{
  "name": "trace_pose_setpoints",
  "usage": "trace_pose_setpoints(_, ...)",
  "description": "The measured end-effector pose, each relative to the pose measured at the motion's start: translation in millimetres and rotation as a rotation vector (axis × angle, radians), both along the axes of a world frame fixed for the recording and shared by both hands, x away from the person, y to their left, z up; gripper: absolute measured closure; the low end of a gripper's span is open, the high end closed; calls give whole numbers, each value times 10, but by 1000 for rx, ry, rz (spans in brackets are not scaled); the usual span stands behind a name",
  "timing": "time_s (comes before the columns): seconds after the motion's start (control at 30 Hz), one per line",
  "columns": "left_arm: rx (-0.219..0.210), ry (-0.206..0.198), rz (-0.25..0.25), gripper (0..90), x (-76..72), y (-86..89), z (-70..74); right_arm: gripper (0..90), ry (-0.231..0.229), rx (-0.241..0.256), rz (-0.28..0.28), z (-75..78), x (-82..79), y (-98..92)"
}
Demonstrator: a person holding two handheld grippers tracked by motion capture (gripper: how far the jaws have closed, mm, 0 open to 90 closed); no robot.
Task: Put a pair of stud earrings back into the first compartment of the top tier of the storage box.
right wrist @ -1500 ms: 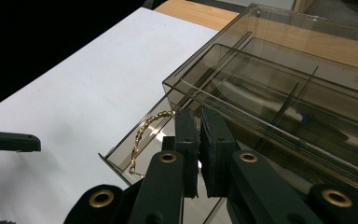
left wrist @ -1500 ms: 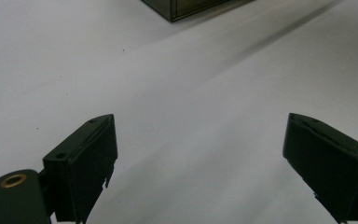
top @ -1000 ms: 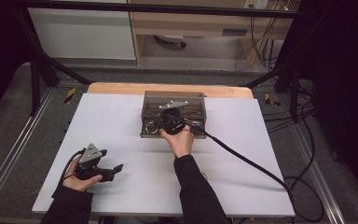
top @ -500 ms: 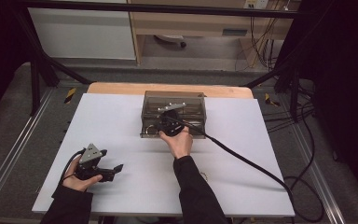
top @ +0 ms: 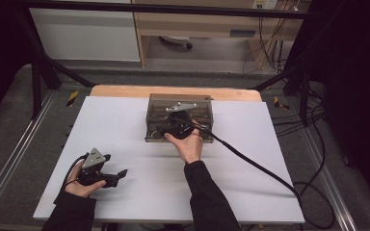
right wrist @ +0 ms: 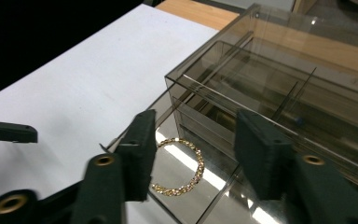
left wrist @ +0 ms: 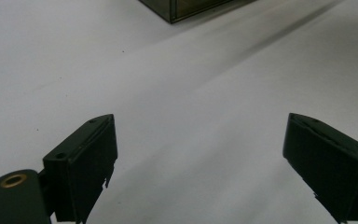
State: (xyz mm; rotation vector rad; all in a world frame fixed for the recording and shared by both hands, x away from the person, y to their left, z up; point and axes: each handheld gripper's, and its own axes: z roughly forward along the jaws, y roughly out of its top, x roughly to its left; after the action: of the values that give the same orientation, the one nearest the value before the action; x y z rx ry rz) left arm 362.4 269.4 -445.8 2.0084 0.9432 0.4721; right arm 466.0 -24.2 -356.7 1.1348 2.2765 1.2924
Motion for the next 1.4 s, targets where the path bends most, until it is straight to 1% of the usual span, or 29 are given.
trace_pose_setpoints(0.1,-1,0,2,99,-1,2,2,362,-21,-1,4,75,-53,-36)
trace_pose_setpoints(0.27,1,0,0,98,0,1,0,225,-66,-17,16,211,-163,-102)
trace_pose_setpoints(0.4,2,0,0,99,0,-1,0,142,-70,-13,24,310,-241,-171)
trace_pose_setpoints(0.47,2,0,0,98,0,-2,0,111,-63,-10,22,340,-275,-210)
trace_pose_setpoints(0.6,2,0,1,99,0,-1,0,63,-72,-38,25,364,-328,-307)
trace_pose_setpoints(0.73,2,1,1,98,0,-1,0,37,-82,-55,24,372,-400,-429)
trace_pose_setpoints(0.87,5,2,1,98,2,-2,-4,29,-90,-53,20,379,-479,-576)
trace_pose_setpoints(1.07,5,2,2,98,2,-2,-4,25,-91,-38,6,386,-591,-785)
trace_pose_setpoints(1.27,5,2,2,98,1,-3,-4,25,-98,-44,1,387,-707,-937)
trace_pose_setpoints(1.4,5,1,2,98,1,-3,-3,25,-96,-45,-9,360,-775,-1031)
